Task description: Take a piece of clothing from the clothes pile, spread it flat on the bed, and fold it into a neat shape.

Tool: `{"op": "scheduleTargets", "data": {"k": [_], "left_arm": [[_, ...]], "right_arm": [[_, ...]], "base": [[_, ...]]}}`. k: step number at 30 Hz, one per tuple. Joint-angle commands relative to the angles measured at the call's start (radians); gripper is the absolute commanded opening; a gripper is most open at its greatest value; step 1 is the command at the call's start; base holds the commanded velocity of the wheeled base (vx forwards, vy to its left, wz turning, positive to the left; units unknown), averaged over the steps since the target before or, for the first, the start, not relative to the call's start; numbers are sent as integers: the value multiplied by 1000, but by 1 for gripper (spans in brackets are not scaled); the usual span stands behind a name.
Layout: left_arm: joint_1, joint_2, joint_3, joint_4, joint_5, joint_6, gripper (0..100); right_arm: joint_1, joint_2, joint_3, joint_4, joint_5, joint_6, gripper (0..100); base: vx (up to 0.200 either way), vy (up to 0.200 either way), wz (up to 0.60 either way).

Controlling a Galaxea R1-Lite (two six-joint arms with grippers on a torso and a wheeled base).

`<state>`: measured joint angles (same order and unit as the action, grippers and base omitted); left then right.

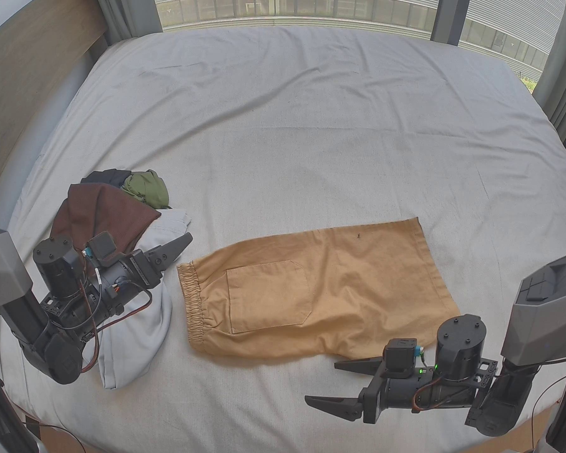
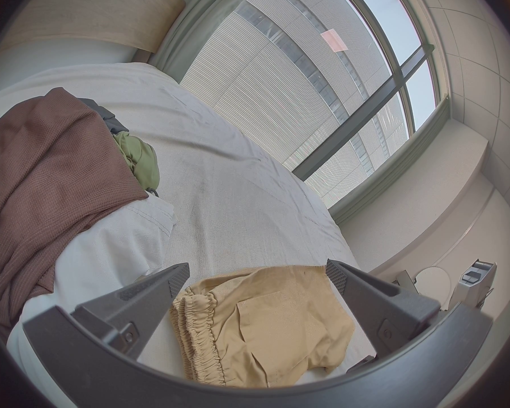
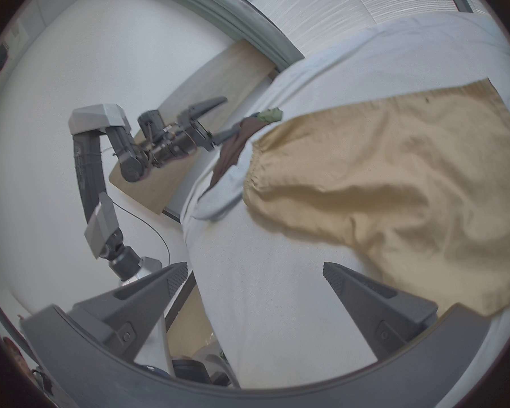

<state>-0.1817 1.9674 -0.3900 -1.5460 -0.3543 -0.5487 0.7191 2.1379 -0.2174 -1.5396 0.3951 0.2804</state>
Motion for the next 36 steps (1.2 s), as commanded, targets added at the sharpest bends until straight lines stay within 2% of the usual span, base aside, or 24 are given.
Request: {"op": "scheduleTargets", "data": {"k": [1, 5, 9, 17, 24, 36], "left_arm": [[-2, 4, 3, 0, 0, 0, 100], [-4, 5, 14, 0, -2, 0, 100], [-2, 13, 31, 0, -5, -7, 100], [-18, 27, 88, 0, -49, -8, 100], [-22, 45, 106, 1, -51, -8, 100], [-53, 85, 51, -3, -43, -57, 100]], "right_arm": [[6, -79, -43, -1, 10, 0, 100], [-14, -93, -91, -1, 5, 5, 100], [-81, -95, -135, -1, 5, 3, 100], [-141, -95, -158, -1, 2, 0, 100], [-191, -93, -160, -1, 1, -4, 100], [-219, -88, -168, -1, 2, -4, 100]], "base": [[0, 0, 0], [0, 0, 0], [0, 0, 0], [0, 0, 0], [0, 0, 0], [0, 0, 0]]}}
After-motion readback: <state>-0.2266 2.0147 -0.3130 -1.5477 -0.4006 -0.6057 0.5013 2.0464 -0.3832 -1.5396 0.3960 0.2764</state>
